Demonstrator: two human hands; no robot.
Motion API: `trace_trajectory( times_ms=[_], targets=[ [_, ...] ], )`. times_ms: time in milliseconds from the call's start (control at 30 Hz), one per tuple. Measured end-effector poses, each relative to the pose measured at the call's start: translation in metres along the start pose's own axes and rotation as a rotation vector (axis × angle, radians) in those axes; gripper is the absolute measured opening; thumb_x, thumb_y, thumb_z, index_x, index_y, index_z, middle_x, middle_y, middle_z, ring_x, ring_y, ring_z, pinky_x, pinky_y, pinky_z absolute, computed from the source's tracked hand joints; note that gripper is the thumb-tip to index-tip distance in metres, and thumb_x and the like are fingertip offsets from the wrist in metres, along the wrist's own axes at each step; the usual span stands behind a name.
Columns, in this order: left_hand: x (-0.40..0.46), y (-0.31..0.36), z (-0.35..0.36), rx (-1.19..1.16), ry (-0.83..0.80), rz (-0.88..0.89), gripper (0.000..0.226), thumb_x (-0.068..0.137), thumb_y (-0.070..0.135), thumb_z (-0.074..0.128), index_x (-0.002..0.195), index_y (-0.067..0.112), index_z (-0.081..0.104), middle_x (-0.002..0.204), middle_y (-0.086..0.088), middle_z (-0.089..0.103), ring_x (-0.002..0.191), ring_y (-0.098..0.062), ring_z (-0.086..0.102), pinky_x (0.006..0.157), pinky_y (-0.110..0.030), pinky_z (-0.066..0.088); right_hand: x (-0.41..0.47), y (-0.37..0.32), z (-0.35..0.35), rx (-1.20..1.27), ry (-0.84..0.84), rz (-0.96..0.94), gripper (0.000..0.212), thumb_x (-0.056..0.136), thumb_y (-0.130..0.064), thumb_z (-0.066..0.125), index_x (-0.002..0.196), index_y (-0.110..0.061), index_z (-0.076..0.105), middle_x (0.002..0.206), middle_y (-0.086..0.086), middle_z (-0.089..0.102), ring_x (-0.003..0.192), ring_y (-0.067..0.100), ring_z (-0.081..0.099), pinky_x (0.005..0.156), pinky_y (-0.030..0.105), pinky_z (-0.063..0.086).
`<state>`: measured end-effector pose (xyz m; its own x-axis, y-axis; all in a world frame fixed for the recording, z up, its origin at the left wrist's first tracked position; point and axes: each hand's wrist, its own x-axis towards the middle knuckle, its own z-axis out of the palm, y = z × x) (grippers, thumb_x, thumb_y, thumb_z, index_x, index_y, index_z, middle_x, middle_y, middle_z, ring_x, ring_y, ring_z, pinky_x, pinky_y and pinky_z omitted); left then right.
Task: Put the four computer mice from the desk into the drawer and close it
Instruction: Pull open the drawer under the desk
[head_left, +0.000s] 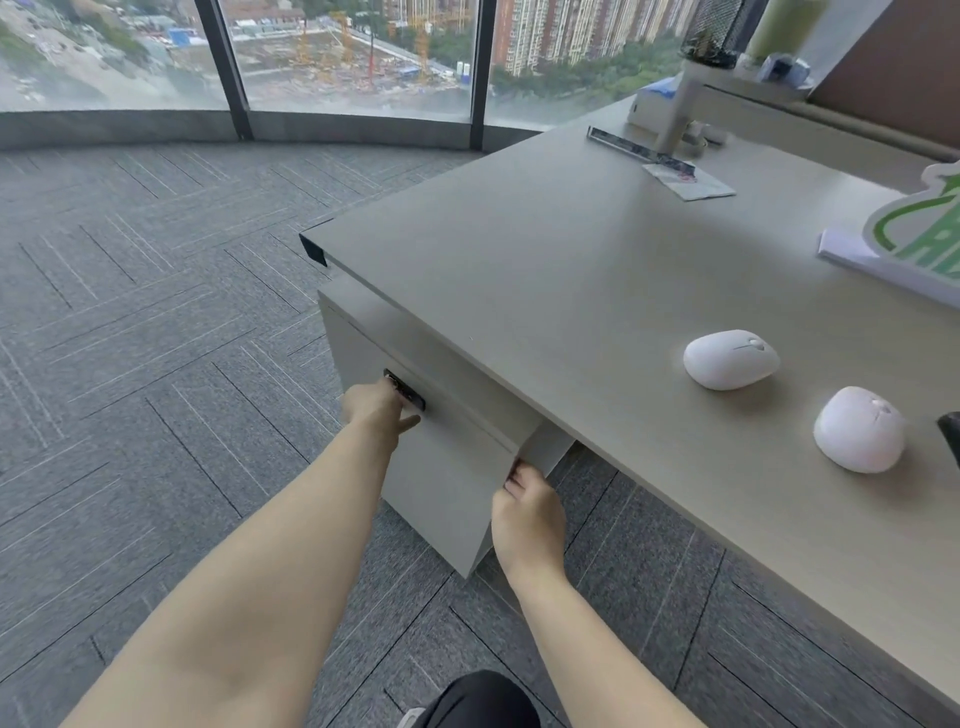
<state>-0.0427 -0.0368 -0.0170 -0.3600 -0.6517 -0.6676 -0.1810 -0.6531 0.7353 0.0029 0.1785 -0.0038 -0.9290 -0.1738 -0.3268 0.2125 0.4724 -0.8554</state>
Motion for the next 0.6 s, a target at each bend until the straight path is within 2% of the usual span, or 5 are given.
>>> trace_trajectory(
  times_ms=[100,233,333,500,600],
  targets=[
    [-0.009,-0.003,-0.019,0.01,0.031,0.025,0.03,0.084,0.002,0.047,0.111,-0.002,0.057,0.118,-0.024,0.063,0.103,-0.039,0.065,0.055,-0.043,0.058,-0.018,0.002,-0.004,-0.043,-0.064,-0.039,0.035,0.086,-0.005,0.047,0.114,-0.013,0.067,0.109,0.001,0.074,0.099,0.012,0.069,0.078,0.021,0.055],
    [-0.03,-0.014,-0.07,-0.01,0.119,0.062,0.017,0.091,0.006,0.05,0.105,0.001,0.058,0.12,-0.022,0.061,0.103,-0.035,0.062,0.069,-0.046,0.059,-0.059,0.005,-0.004,-0.053,-0.164,-0.102,0.03,0.091,-0.004,0.049,0.102,-0.018,0.072,0.089,-0.012,0.073,0.086,0.006,0.066,0.065,0.008,0.047],
    [-0.041,-0.022,-0.115,-0.049,0.124,0.085,0.01,0.095,0.014,0.05,0.093,0.006,0.056,0.111,-0.018,0.063,0.099,-0.032,0.063,0.072,-0.045,0.058,-0.09,0.014,0.005,-0.051,-0.272,-0.108,0.033,0.09,-0.002,0.05,0.106,-0.017,0.074,0.093,-0.01,0.074,0.09,0.004,0.067,0.079,0.013,0.053],
    [-0.061,-0.034,-0.194,-0.068,0.178,0.116,0.022,0.096,0.017,0.05,0.109,0.003,0.06,0.111,-0.017,0.066,0.101,-0.029,0.065,0.068,-0.043,0.058,-0.142,0.027,0.024,-0.08,-0.45,-0.134,0.039,0.088,-0.001,0.047,0.109,-0.021,0.074,0.101,-0.006,0.076,0.095,0.008,0.069,0.077,0.011,0.052],
    [-0.067,-0.039,-0.236,-0.058,0.205,0.141,0.02,0.095,0.017,0.049,0.106,0.003,0.06,0.114,-0.018,0.067,0.098,-0.027,0.066,0.061,-0.042,0.059,-0.169,0.032,0.036,-0.131,-0.556,-0.156,0.042,0.086,-0.004,0.045,0.097,-0.032,0.075,0.095,-0.012,0.077,0.088,0.011,0.072,0.08,0.029,0.059]
  ],
)
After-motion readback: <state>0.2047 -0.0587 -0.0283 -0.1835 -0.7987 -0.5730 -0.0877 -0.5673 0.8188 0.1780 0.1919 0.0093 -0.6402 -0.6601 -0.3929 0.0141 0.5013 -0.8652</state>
